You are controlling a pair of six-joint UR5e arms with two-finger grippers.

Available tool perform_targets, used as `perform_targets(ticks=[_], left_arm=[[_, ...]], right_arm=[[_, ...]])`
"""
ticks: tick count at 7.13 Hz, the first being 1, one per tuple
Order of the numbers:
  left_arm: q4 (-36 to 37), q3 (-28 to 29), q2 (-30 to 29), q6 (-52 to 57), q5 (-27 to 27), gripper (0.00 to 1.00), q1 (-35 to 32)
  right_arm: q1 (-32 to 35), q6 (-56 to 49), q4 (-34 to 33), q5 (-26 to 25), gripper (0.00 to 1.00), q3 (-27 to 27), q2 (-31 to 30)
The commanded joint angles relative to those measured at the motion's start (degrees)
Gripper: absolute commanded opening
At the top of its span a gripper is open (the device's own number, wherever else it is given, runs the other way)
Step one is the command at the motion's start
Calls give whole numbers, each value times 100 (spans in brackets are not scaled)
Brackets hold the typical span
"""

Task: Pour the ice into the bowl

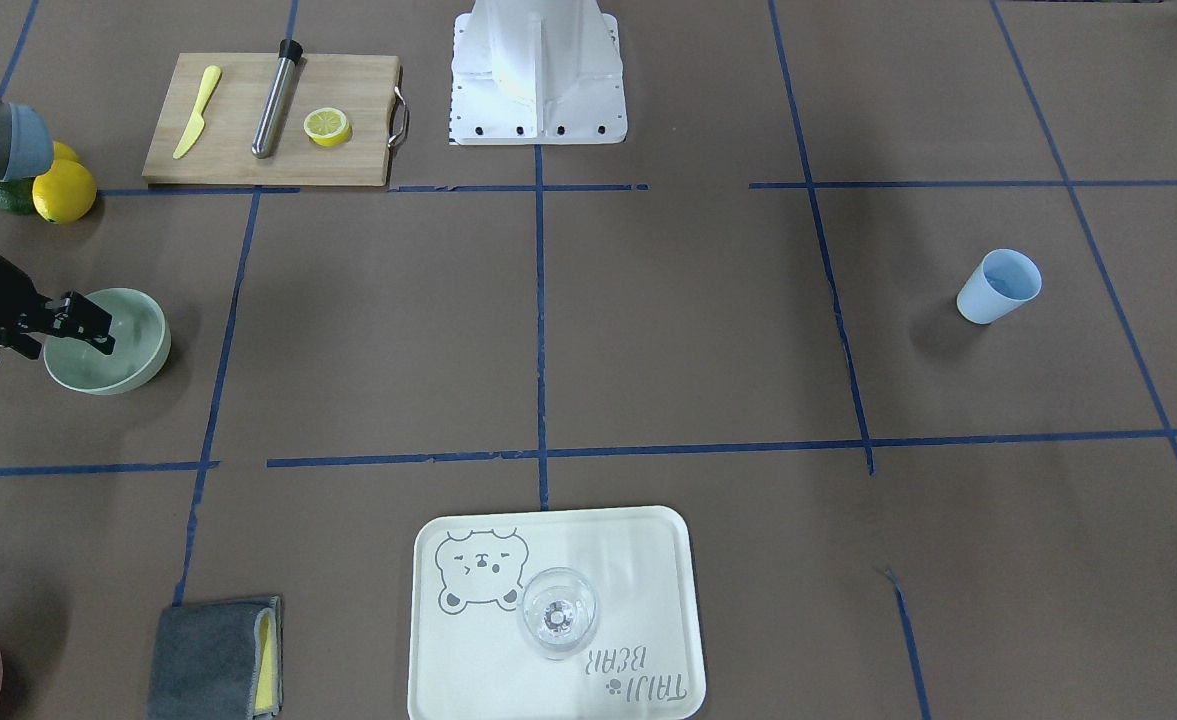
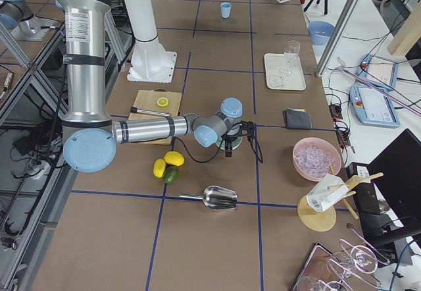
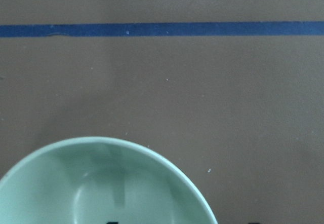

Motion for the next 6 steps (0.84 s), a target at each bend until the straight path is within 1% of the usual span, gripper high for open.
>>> perform_targets(ticks=[1,2,3,4,6], left_arm=[[0,-13,0,-6,-2,100,0],[0,-14,0,-6,-2,100,0],[0,-14,0,-6,-2,100,0],[0,-14,0,-6,-89,100,0],[9,-22,0,-15,-143,100,0]], right_arm=[[8,-83,-3,-3,0,39,-38],[17,-153,40,-12,0,83,-73],[26,-154,67,-20,0,240,-161],[26,-154,67,6,0,328,-179],[8,169,-64,85,0,941,-144]])
